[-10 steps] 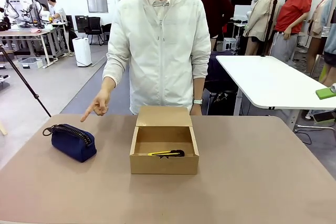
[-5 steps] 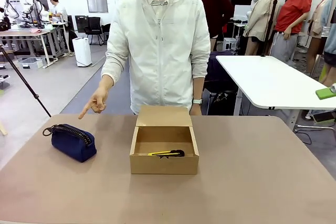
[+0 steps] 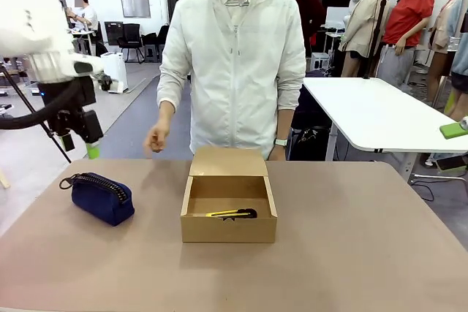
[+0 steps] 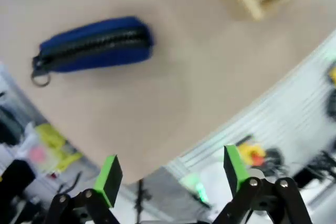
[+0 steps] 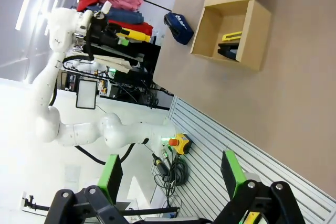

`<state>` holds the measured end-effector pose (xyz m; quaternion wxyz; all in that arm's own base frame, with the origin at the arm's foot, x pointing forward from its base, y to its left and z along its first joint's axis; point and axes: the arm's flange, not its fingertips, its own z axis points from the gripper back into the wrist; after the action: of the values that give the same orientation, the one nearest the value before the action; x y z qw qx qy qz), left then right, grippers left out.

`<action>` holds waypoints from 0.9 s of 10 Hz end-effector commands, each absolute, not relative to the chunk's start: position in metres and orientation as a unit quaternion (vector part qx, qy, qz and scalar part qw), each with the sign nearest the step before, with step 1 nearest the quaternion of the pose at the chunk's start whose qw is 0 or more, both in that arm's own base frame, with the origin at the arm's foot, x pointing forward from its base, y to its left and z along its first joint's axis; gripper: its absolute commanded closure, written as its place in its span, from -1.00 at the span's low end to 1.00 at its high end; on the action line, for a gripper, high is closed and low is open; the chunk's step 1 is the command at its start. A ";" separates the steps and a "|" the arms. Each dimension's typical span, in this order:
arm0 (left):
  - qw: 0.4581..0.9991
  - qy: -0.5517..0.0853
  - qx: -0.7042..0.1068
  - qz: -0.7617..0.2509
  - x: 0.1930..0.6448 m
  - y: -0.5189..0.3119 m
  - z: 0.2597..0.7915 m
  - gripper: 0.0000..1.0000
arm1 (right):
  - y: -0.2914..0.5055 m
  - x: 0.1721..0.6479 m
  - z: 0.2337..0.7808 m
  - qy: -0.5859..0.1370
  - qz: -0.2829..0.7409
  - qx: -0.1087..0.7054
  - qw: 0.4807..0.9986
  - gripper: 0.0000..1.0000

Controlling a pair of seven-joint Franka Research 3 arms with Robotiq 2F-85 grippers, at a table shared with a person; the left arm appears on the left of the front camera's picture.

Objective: Pack the items into the box.
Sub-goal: Pick up the item indicated by the person and place it inside the Mailer Box.

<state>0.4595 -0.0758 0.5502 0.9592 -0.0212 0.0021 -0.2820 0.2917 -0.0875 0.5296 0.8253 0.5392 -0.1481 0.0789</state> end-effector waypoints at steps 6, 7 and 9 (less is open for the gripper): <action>0.991 -0.026 0.061 -0.120 0.482 -0.024 0.502 -1.00 | -0.090 0.290 0.529 -0.147 0.090 0.536 0.826 -1.00; 0.991 -0.026 0.061 -0.120 0.482 -0.024 0.502 -1.00 | -0.090 0.290 0.529 -0.147 0.090 0.536 0.826 -1.00; 0.991 -0.026 0.061 -0.120 0.482 -0.024 0.502 -1.00 | -0.090 0.290 0.529 -0.147 0.090 0.536 0.826 -1.00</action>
<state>0.4802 -0.0245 0.4980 0.9914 0.0514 -0.0307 -0.1163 0.2916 -0.0878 0.5294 0.8253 0.5392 -0.1481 0.0785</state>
